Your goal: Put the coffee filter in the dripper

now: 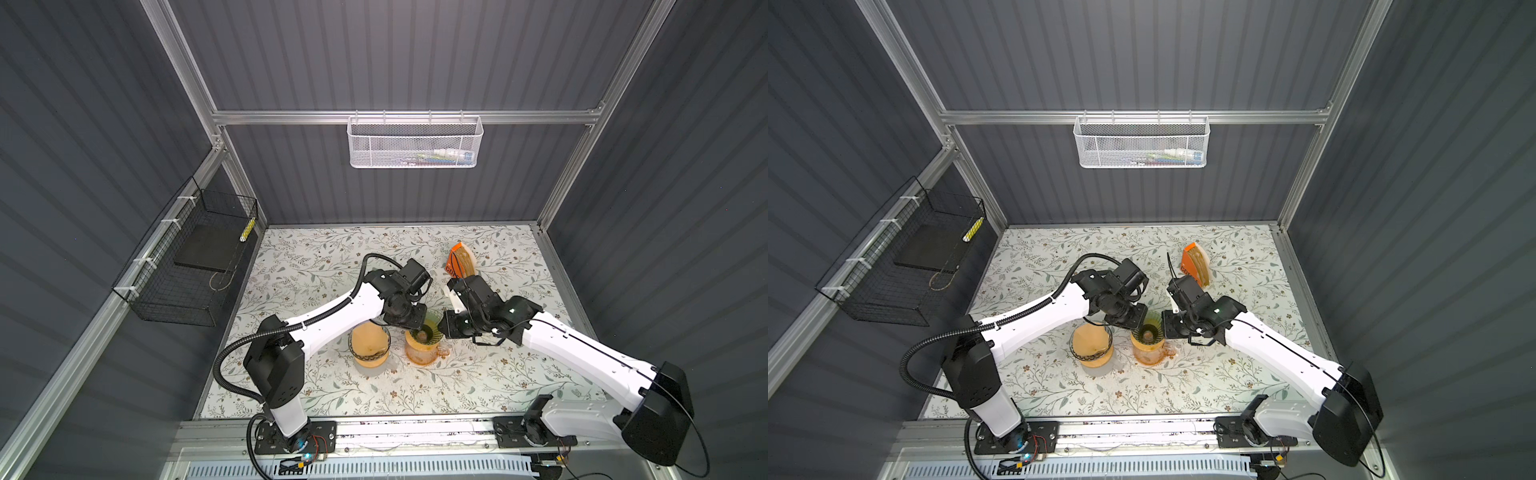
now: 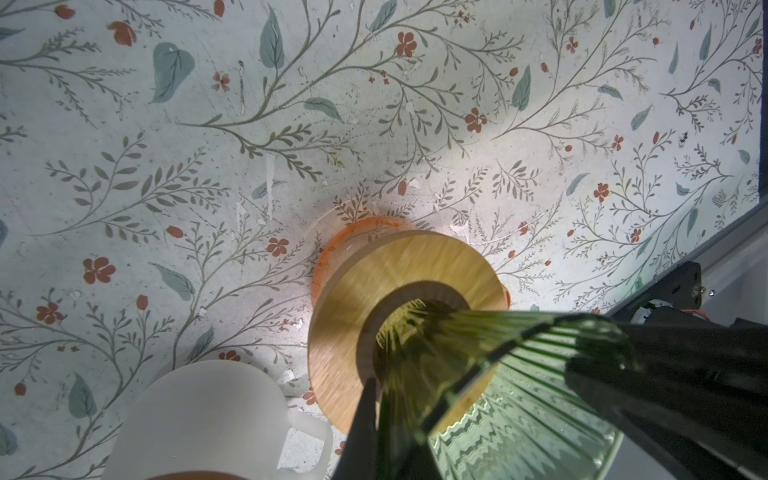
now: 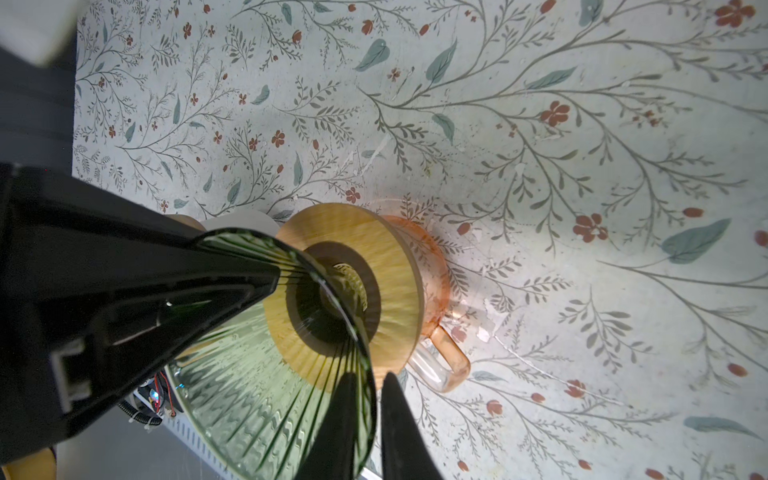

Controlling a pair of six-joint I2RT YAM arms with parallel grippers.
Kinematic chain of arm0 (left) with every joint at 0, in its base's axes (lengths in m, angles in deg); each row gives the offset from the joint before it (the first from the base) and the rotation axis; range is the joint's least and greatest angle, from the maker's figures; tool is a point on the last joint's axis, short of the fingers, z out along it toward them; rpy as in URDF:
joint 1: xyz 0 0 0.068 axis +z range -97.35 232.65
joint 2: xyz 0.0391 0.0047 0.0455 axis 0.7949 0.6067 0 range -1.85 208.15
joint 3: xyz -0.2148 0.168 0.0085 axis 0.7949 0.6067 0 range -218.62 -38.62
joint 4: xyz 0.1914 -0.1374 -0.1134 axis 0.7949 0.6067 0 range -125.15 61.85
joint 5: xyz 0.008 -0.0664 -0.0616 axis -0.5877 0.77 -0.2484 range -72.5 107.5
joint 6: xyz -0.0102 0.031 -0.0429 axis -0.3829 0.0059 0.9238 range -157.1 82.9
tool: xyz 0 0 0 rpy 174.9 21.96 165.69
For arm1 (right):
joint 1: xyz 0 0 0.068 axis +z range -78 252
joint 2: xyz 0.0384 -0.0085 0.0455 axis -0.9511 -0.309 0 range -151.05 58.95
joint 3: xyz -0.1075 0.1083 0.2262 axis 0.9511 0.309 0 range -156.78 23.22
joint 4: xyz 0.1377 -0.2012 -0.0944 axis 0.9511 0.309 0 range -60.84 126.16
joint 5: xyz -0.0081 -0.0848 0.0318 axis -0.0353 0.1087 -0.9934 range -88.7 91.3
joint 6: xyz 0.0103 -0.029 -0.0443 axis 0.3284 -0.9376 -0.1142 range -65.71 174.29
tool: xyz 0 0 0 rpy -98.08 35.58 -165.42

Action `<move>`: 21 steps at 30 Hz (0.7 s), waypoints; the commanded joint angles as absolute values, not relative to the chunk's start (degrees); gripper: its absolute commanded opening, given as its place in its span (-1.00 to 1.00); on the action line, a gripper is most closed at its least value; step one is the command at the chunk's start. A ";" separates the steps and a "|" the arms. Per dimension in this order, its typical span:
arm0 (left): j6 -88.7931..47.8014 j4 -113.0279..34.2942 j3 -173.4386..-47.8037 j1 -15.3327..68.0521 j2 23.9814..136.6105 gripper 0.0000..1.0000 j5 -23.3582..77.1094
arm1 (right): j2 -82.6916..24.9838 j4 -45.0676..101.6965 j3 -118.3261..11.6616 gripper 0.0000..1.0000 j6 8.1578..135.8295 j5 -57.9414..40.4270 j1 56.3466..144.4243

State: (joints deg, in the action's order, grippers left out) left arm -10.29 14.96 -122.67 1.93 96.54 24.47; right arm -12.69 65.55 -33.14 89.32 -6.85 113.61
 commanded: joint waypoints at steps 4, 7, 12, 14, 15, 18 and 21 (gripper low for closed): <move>-10.47 16.29 -123.85 1.58 98.08 -1.00 22.98 | -13.43 66.62 -32.59 -0.93 89.30 -5.93 113.75; -10.50 16.59 -124.35 1.58 97.78 -1.00 22.70 | -13.39 67.08 -32.63 -1.00 89.36 -5.60 113.75; -10.56 17.58 -125.32 1.60 97.39 -0.74 21.31 | -13.65 67.80 -32.89 -1.00 89.45 -5.21 113.77; -10.55 17.92 -125.59 1.60 97.10 -0.64 20.82 | -13.87 68.10 -33.11 -1.00 89.45 -5.30 113.75; -10.54 18.09 -125.72 1.60 96.96 -0.63 20.51 | -13.99 68.26 -33.20 -1.00 89.46 -5.30 113.75; -10.59 18.62 -125.98 1.60 96.23 -0.58 19.27 | -14.42 69.10 -33.70 -1.00 89.47 -5.23 113.75; -10.65 18.63 -125.90 1.62 95.01 -0.59 17.78 | -14.94 70.01 -34.32 -1.00 89.54 -4.91 113.76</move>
